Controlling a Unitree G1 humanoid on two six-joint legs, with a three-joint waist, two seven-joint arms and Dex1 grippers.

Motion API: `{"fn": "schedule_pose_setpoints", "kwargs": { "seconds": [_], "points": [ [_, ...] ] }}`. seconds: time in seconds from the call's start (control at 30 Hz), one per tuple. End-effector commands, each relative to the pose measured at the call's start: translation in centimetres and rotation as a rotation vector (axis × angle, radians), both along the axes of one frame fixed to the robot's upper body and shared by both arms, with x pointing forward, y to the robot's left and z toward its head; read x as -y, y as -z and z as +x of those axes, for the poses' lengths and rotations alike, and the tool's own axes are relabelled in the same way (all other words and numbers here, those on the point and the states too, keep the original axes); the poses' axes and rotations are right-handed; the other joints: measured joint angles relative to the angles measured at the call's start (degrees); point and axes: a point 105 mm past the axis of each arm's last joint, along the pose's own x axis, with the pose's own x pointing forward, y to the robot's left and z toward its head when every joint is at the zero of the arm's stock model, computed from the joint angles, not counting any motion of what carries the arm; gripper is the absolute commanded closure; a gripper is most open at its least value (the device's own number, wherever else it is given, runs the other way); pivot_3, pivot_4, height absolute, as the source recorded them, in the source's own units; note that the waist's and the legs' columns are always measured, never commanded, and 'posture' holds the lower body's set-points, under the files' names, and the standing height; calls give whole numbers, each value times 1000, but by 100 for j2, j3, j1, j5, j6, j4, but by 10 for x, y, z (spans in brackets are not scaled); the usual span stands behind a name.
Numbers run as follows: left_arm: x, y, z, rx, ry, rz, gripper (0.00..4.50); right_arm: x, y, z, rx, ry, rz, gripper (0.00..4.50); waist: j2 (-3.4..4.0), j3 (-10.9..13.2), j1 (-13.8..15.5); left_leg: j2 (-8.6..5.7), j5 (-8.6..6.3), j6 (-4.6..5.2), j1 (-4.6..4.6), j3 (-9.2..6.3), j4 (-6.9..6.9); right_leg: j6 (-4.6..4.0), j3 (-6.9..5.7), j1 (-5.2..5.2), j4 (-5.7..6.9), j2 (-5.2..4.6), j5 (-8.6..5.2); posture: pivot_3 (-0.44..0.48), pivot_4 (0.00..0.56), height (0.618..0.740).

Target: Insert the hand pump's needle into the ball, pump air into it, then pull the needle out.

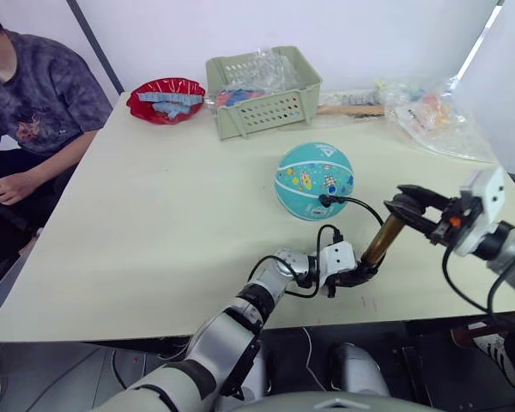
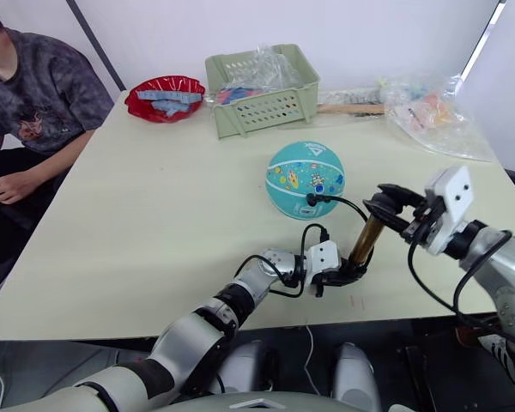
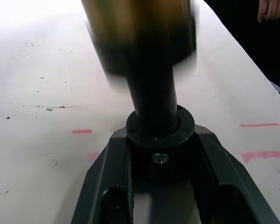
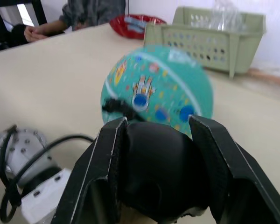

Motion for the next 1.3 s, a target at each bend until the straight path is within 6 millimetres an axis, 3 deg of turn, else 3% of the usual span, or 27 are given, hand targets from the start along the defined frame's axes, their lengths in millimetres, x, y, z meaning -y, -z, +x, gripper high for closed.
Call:
{"fn": "schedule_pose_setpoints", "kwargs": {
  "seconds": [0.03,0.23,0.33,0.43,0.67,0.87,1.0,1.17,1.23,1.3],
  "points": [
    [-21,42,-18,-91,12,162,3372,14,-71,-9,206,-2,7,2904,14,11,-1,-4,1,1,-14,0,7,2,1,-11,1,-3,2,0,150,740],
    [-17,40,-19,-90,17,152,3372,24,-109,-17,272,14,31,2904,4,17,7,-9,1,1,-26,-2,12,8,-1,-14,-1,-8,6,0,150,740],
    [-14,39,-20,-89,20,148,3372,25,-115,-19,281,23,57,2904,-1,20,9,-11,1,1,-27,-2,12,8,-1,-13,-1,-9,6,0,150,740],
    [-13,38,-20,-88,22,146,3372,23,-106,-21,251,25,45,2904,0,21,15,-13,1,1,-28,-2,12,9,-1,-14,-1,-13,6,0,150,740],
    [-11,38,-20,-88,21,143,3372,13,-13,-19,39,45,-77,2904,-30,-3,30,-13,0,1,-23,-8,11,32,-8,-8,-3,-11,13,0,150,740],
    [-13,40,-21,-89,15,147,3372,4,35,-16,-27,65,-88,2904,-67,-59,4,-9,0,0,-13,-8,11,42,-6,-2,-2,-11,-4,0,150,740],
    [-13,40,-20,-89,10,145,3372,-7,83,-18,-109,91,-95,2904,-91,-90,3,-7,0,0,-4,-8,5,26,-7,4,-3,-9,-8,0,150,740],
    [-15,40,-18,-87,2,147,3372,-20,103,-25,-131,78,-83,2904,-80,-103,-5,-3,-1,-1,9,-8,4,23,-6,15,-3,-7,-8,0,150,740],
    [-15,40,-18,-88,3,147,3372,-21,100,-25,-118,76,-76,2905,-75,-104,-6,-2,-1,-1,13,-7,4,33,-5,17,-2,-7,-14,0,150,740],
    [-15,41,-19,-89,5,148,3372,-22,81,-20,-75,74,-42,2905,-75,-103,-6,0,-1,-1,16,-8,4,33,-5,18,-2,-7,-14,0,150,740]
  ]
}}
